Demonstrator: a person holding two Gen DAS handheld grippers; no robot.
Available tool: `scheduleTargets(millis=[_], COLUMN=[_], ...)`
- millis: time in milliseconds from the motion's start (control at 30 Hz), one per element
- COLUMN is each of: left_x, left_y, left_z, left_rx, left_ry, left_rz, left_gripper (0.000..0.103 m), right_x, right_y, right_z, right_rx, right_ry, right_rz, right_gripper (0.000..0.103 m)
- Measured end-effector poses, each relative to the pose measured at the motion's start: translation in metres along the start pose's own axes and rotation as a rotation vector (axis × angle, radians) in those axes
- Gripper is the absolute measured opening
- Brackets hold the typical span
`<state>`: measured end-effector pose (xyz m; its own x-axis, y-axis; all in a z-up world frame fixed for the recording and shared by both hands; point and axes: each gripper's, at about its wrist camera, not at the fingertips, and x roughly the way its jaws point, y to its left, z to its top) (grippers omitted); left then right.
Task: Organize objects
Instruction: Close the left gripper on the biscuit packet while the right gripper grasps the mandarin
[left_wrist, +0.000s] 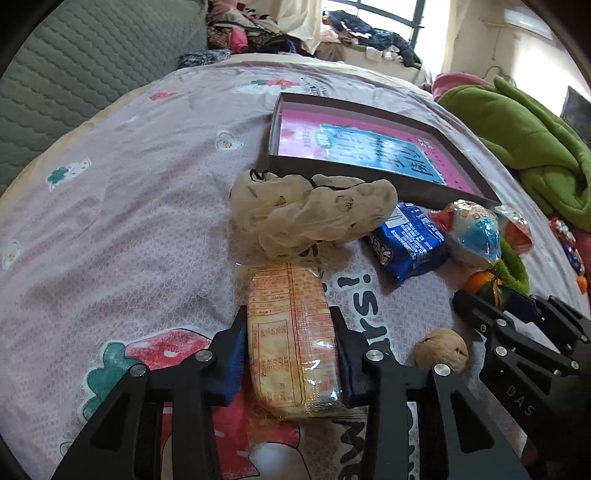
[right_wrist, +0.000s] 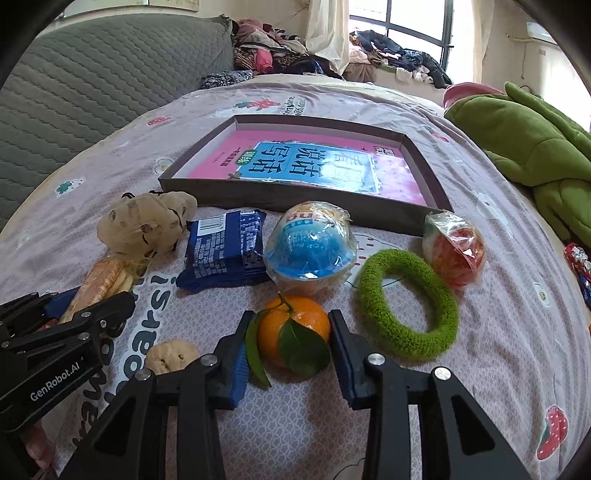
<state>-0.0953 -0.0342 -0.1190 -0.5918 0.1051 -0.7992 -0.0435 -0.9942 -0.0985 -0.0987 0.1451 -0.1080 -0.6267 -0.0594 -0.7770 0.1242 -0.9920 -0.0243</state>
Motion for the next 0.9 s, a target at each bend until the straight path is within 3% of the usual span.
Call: scheduleTargets(millis=[900], left_x=[-0.044], left_y=[-0.017], left_z=[-0.002], left_rx=[0.053], left_ry=[-0.09], left_rz=[-0.06], left_gripper=[0.04], right_x=[-0.039], right_y=[-0.008], right_z=[-0.001], right_rx=[0.017], right_ry=[-0.052], right_rz=[-0.008], right_gripper=[0.039])
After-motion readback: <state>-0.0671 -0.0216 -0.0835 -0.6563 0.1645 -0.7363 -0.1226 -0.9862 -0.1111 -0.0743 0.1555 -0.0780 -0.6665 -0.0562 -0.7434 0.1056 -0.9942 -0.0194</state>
